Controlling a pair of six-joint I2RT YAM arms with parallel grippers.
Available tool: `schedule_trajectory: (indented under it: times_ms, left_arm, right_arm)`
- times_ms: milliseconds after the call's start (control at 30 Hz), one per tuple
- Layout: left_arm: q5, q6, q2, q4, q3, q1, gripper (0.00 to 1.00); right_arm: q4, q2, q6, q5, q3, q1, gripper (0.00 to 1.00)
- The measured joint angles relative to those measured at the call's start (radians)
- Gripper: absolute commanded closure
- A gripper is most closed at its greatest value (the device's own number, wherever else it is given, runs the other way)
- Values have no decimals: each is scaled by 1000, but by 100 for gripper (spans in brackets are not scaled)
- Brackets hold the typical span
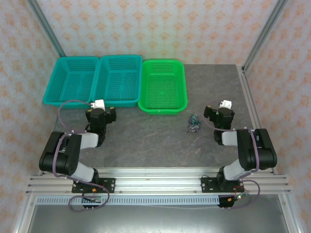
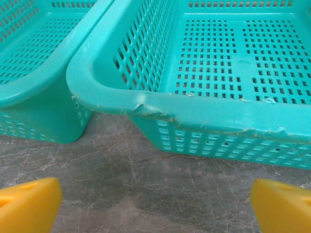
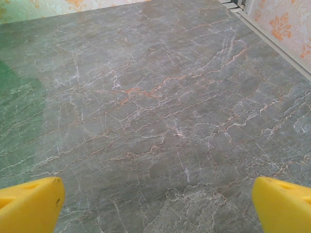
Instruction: Untangle the cables
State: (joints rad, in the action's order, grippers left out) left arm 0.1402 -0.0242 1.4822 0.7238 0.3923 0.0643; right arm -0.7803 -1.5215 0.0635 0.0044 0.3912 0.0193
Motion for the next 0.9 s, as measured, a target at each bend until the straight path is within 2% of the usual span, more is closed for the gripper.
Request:
schedule_trajectory:
  times_ms: [767,900]
  left_arm:
    - [0,0,0,0,0,0,0]
    - [1,0,-3,-9,4,0,0]
  right_arm:
    - [-8,0,0,0,-1,0,1]
    - [32,90,-10,19,-24,7,1]
